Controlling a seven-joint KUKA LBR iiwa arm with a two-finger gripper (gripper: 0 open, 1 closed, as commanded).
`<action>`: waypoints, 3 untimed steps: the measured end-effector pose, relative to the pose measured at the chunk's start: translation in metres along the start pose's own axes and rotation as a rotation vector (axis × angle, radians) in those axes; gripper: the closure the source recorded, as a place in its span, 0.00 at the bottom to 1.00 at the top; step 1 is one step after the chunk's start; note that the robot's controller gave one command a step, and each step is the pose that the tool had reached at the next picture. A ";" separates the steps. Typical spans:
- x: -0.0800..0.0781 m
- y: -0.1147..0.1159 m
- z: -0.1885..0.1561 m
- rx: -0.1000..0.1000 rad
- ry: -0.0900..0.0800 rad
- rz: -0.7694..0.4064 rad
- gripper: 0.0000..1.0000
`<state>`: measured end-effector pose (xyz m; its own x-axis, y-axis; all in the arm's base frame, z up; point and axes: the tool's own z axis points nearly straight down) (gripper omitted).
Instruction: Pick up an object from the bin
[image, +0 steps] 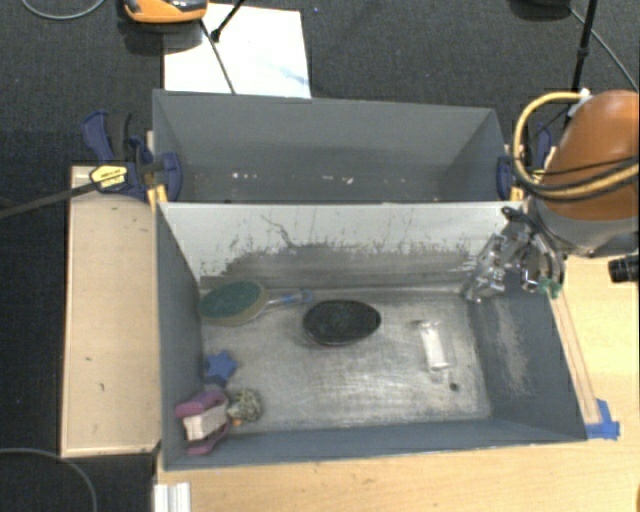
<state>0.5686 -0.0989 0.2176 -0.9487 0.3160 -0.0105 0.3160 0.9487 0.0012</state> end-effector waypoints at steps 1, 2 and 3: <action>0.002 0.001 0.004 0.001 0.007 -0.005 0.00; -0.013 0.020 0.122 -0.001 0.013 -0.130 0.00; 0.011 0.092 0.142 -0.002 0.008 -0.043 0.00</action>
Offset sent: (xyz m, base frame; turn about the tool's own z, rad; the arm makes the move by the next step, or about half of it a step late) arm 0.0000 0.0000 0.0000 0.0000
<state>0.5884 -0.0086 0.0758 -0.9615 0.2747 -0.0028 0.2747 0.9615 0.0028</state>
